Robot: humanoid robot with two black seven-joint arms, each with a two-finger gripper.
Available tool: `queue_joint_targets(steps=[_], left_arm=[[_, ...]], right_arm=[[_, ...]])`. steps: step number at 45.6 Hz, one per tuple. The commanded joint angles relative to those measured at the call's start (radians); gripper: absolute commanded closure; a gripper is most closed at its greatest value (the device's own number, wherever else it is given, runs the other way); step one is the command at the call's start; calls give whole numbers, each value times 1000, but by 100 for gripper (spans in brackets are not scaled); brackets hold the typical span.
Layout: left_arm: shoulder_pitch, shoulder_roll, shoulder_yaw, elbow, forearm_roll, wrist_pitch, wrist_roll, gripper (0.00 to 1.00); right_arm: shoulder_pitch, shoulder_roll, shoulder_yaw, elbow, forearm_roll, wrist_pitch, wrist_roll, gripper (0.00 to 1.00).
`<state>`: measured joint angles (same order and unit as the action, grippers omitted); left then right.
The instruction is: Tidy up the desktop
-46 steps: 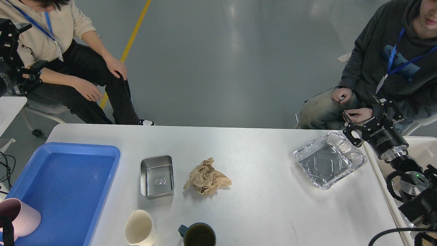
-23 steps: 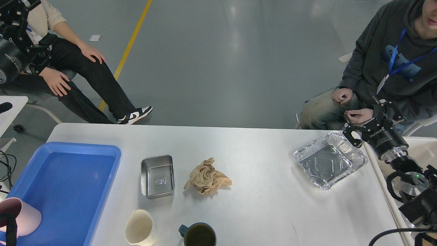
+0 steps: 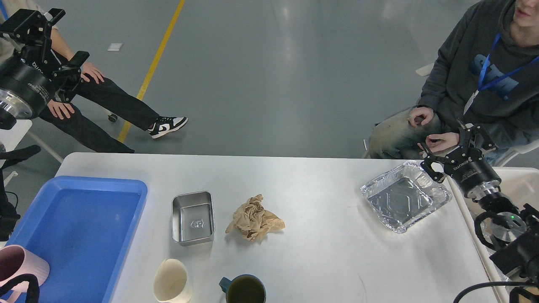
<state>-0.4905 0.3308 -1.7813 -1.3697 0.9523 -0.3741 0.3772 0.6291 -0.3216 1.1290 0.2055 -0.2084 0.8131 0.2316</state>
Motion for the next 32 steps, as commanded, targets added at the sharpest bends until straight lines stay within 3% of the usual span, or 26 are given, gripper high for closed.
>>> queue_joint_targets(steps=[1, 15, 22, 32], left_arm=[[4, 10, 3, 47, 3, -15, -3, 9], [-80, 65, 5, 81, 121, -17, 11, 9], [-88, 109, -29, 73, 128, -25, -6, 9], [-135, 88, -95, 84, 125, -37, -6, 9]], right_arm=[[1, 1, 0, 2, 1, -3, 0, 0], [1, -2, 0, 0, 0, 0, -2, 0], [1, -8, -3, 0, 0, -2, -5, 0], [-2, -27, -29, -2, 0, 1, -5, 0]])
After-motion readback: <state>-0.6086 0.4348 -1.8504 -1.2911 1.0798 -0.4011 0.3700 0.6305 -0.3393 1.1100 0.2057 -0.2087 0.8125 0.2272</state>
